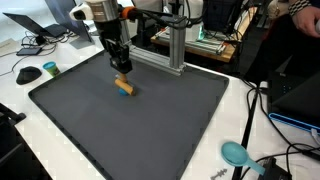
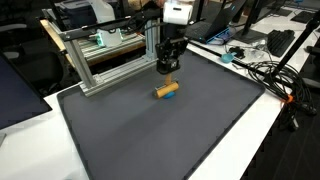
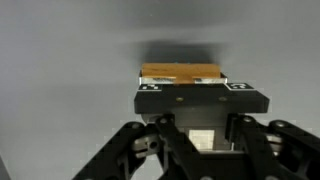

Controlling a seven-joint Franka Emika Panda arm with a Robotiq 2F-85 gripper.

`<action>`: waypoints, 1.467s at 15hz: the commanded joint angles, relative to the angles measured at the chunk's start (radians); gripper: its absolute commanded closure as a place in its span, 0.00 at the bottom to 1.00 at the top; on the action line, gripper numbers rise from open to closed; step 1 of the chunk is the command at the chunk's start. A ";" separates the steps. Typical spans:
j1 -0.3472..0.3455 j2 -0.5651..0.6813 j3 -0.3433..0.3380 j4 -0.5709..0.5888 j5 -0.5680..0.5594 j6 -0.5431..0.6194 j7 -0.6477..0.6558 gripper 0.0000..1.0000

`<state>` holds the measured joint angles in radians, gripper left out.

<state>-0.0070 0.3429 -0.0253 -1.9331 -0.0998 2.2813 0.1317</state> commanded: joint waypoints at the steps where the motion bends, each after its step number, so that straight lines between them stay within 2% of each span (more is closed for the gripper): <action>1: -0.002 0.072 0.001 -0.036 0.014 0.044 -0.036 0.78; 11: 0.003 0.075 -0.006 -0.032 0.003 0.004 -0.035 0.78; 22: 0.008 0.072 -0.008 -0.006 -0.012 -0.136 -0.034 0.78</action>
<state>-0.0072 0.3475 -0.0265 -1.9302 -0.0993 2.1711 0.1026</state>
